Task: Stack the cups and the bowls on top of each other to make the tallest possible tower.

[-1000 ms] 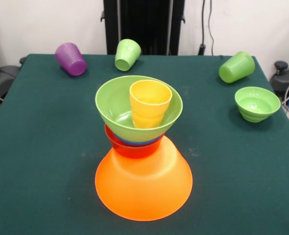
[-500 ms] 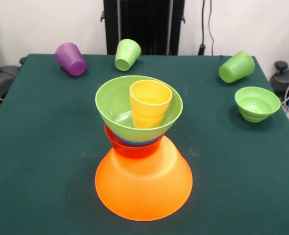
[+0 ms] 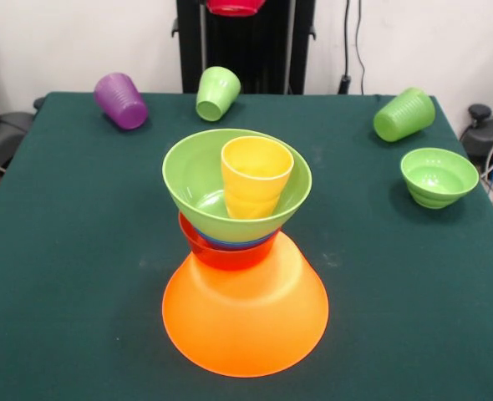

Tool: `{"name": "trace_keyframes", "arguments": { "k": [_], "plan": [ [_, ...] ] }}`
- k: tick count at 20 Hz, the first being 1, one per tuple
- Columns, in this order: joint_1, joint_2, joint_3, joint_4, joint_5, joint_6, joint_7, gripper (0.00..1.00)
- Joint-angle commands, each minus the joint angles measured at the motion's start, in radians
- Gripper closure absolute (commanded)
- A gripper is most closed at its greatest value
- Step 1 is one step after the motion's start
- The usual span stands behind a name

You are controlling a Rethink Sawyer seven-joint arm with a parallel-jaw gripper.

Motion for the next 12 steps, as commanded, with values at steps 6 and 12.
{"name": "trace_keyframes", "arguments": {
  "k": [6,12],
  "plan": [
    [0.084,0.114,-0.01,0.087,-0.022,-0.205,0.268,1.0],
    [0.119,0.159,-0.056,0.11,-0.042,-0.337,0.308,1.0]
  ]
}}
